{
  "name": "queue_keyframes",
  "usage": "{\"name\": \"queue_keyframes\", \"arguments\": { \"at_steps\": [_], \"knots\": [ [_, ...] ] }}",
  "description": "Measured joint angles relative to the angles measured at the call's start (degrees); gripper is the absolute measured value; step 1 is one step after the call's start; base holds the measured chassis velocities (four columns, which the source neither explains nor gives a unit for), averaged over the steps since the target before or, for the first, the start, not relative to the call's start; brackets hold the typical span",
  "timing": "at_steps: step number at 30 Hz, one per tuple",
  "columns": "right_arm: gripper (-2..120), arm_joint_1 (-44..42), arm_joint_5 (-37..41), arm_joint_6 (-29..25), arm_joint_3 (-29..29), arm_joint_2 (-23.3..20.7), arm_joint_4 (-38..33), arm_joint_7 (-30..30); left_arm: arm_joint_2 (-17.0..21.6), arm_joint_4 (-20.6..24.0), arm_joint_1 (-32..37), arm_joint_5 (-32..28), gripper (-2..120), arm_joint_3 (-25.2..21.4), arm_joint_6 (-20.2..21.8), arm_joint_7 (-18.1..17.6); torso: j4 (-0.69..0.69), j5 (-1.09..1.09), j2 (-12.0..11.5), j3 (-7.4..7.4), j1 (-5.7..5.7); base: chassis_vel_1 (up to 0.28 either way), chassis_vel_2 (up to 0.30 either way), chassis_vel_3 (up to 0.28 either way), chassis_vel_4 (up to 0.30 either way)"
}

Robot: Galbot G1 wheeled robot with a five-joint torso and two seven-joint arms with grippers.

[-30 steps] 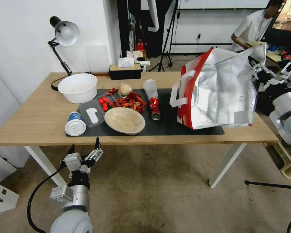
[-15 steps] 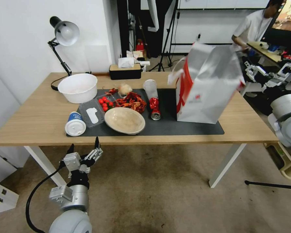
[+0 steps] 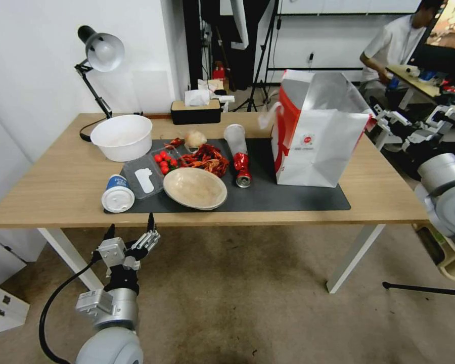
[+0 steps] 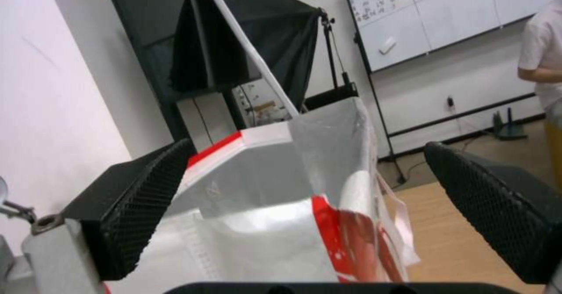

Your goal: Pick up the food delivery bag from the floor and place it on the table.

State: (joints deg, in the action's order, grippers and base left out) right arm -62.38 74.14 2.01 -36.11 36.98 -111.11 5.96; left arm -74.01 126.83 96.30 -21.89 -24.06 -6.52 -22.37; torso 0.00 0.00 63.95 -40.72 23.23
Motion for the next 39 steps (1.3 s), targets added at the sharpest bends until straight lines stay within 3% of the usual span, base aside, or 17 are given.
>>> {"name": "queue_keyframes", "arguments": {
  "at_steps": [10,13,19,23,27,31,39],
  "knots": [
    [100,-10.3,-14.4,-2.5,-2.9,2.7,-4.8,-1.3,0.2,0.3,0.4,0.6,100,-1.2,0.2,2.2,-0.03,0.0,0.0,0.0,-0.01,0.0,0.0,0.0,0.0],
    [100,-14.8,-20.5,-4.7,-2.7,4.6,-6.7,-1.4,-0.4,0.9,1.7,1.1,100,-2.5,0.0,3.6,0.03,0.02,0.0,0.01,-0.01,0.0,0.0,0.0,0.0],
    [100,-24.6,-28.7,-9.2,-3.5,8.4,-9.5,-2.5,0.1,0.7,2.8,1.6,100,-2.8,0.2,5.3,-0.02,0.01,0.0,0.01,-0.01,0.0,0.0,0.0,0.0],
    [100,-32.2,-35.1,-13.2,-2.2,14.5,-10.3,-2.9,0.1,-1.6,2.6,2.9,100,-2.7,0.1,6.5,-0.01,0.0,0.0,0.01,-0.02,0.0,0.0,0.0,0.0],
    [100,-35.1,-36.9,-14.3,-1.5,17.1,-10.6,-3.2,0.0,-2.8,2.3,3.5,100,-2.6,0.0,6.9,-0.02,0.0,0.0,0.01,-0.01,0.0,0.0,0.0,0.0],
    [100,-39.2,-41.2,-17.4,-0.2,22.7,-10.0,-4.4,0.7,-5.7,1.4,4.8,100,-2.3,-1.1,7.7,0.0,-0.02,0.0,0.01,-0.02,0.0,0.0,0.0,0.0],
    [100,-37.5,-44.6,-19.5,2.0,26.7,-6.0,-6.5,1.0,-10.1,1.2,7.3,100,-3.1,-4.8,8.5,0.01,0.0,0.0,0.0,-0.01,0.0,0.0,0.0,0.0]
  ]
}}
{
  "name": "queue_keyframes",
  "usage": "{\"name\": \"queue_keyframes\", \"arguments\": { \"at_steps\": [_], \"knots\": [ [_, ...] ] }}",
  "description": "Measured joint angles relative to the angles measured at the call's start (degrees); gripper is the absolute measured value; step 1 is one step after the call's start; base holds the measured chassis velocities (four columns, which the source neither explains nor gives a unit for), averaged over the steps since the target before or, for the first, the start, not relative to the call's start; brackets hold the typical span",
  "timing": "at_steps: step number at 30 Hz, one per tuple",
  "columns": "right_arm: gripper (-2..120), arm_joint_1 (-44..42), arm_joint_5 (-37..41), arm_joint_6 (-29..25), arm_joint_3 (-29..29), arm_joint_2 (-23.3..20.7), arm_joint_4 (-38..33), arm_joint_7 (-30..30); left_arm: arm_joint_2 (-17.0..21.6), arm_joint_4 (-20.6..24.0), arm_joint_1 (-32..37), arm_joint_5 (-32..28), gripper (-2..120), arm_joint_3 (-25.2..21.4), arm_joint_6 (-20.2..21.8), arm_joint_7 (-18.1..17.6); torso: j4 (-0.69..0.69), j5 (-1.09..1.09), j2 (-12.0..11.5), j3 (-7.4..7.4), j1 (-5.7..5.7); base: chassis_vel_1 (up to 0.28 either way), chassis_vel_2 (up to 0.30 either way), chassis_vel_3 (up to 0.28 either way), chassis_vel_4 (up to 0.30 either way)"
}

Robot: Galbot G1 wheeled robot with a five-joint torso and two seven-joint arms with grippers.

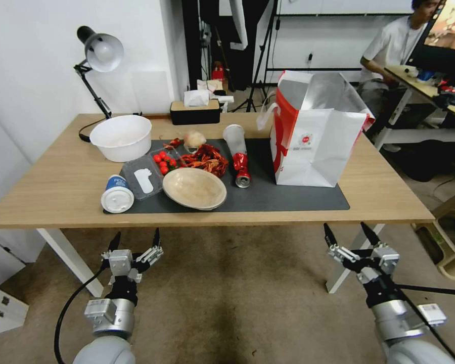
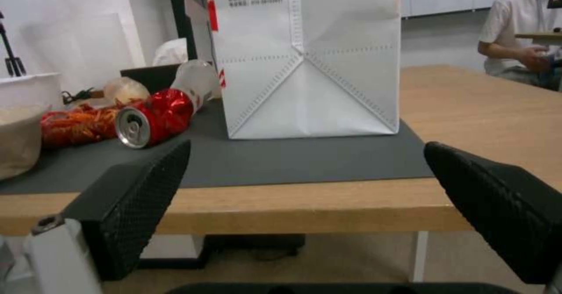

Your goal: Pick up the food delivery bag from the floor and place it on the table.

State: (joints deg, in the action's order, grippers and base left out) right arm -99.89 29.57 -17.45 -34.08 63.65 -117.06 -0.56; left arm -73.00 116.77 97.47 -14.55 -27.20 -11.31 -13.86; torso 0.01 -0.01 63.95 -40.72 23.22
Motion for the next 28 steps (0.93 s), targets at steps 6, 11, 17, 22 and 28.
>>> {"name": "queue_keyframes", "arguments": {
  "at_steps": [6,11,17,22,28],
  "knots": [
    [100,2.5,-0.3,0.1,1.4,0.2,2.1,-0.6,-0.3,-0.8,0.0,1.5,100,-0.2,-0.8,-0.1,-0.01,0.0,0.0,0.0,0.0,0.0,0.0,0.0,0.0],
    [100,4.8,-0.7,0.2,2.6,0.0,3.7,-0.5,-0.7,-1.4,0.1,3.1,100,-0.3,-1.7,-0.1,-0.01,0.01,0.0,0.0,0.01,0.0,0.0,0.0,0.0],
    [100,5.9,-0.7,1.7,3.2,-0.3,4.1,0.2,-1.3,-1.5,0.0,3.6,100,-0.1,-1.7,-1.5,-0.01,0.0,0.0,0.0,0.01,0.0,0.0,0.0,0.0],
    [100,5.6,-0.3,2.7,3.7,0.0,4.1,0.8,-1.4,-1.5,-0.1,4.3,100,-0.1,-1.6,-2.1,-0.02,0.0,0.0,0.0,0.0,0.0,0.0,0.0,0.0],
    [100,5.5,-0.1,3.0,3.8,0.2,4.3,0.8,-1.2,-1.8,-0.2,4.5,100,-0.1,-1.6,-2.1,-0.02,0.01,0.0,0.0,0.0,0.0,0.0,0.0,0.0]
  ]
}}
